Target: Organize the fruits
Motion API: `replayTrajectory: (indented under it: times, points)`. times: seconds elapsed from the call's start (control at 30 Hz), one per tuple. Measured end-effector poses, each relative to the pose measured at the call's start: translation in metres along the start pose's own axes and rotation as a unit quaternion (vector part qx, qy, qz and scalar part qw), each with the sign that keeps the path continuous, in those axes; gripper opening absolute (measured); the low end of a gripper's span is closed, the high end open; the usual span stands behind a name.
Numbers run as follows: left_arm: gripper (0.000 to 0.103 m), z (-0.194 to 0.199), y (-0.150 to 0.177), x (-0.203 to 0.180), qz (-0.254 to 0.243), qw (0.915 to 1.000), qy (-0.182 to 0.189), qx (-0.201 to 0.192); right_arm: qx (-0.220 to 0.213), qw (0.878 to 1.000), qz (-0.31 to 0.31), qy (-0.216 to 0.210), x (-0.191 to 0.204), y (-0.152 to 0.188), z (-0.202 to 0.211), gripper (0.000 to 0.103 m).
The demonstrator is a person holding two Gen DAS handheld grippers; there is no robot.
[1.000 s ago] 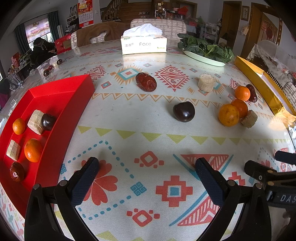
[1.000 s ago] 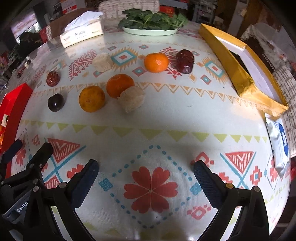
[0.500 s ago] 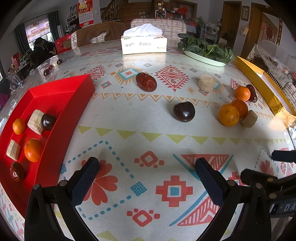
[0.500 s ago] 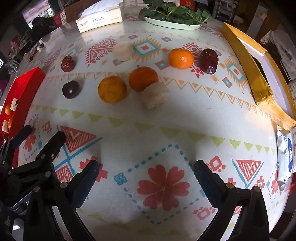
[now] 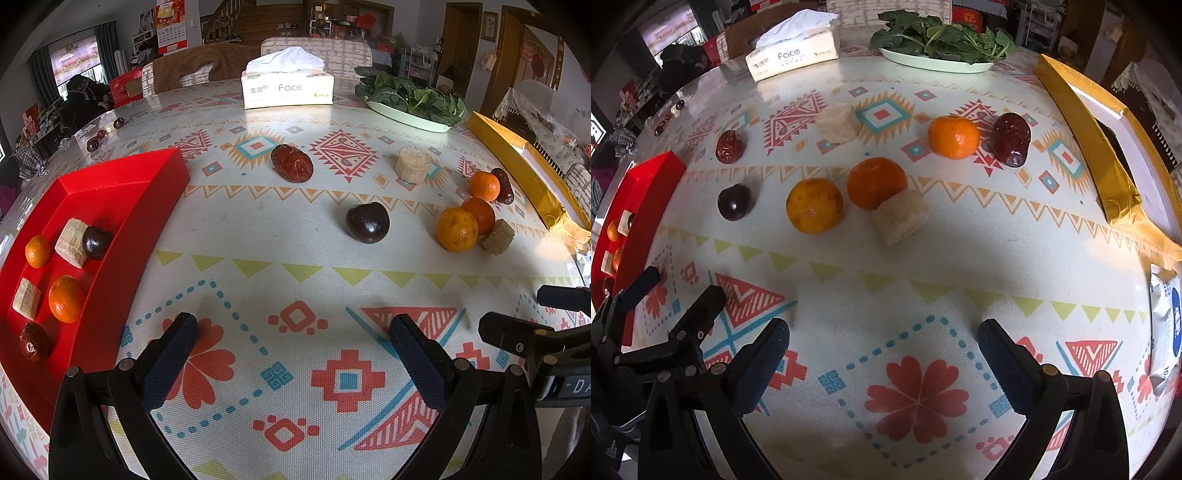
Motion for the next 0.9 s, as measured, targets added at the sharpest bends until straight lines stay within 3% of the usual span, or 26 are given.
replayTrajectory:
  times: [0.2, 0.4, 0.6, 0.7, 0.9]
  points:
    - [0.103, 0.000, 0.000, 0.000, 0.000, 1.0000, 0.000, 0.000, -0.094, 0.996, 0.009, 0.001, -0.003, 0.009, 0.007, 0.103]
    - [0.103, 0.000, 0.000, 0.000, 0.000, 1.0000, 0.000, 0.000, -0.142, 0.989, -0.040, -0.019, -0.015, 0.013, 0.017, 0.103]
    - [0.103, 0.000, 0.000, 0.000, 0.000, 1.0000, 0.000, 0.000, -0.148, 0.981, -0.090, -0.087, -0.029, 0.008, 0.025, 0.103]
    - [0.103, 0.000, 0.000, 0.000, 0.000, 1.0000, 0.000, 0.000, -0.131, 0.979, -0.110, -0.115, -0.032, 0.004, 0.026, 0.103]
    - [0.103, 0.000, 0.000, 0.000, 0.000, 1.0000, 0.000, 0.000, -0.088, 0.987, -0.087, -0.105, -0.025, 0.000, 0.020, 0.103]
Point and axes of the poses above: each gripper's, at about its wrist camera, not at the fingertips, and z roughly against the way its jaws point, x to its left, y to its underside, the point moved 6 cm from there along -z, roughly the way its jaws point, and after that the axes turned 10 degrees about -x, right-handed, at the moved point
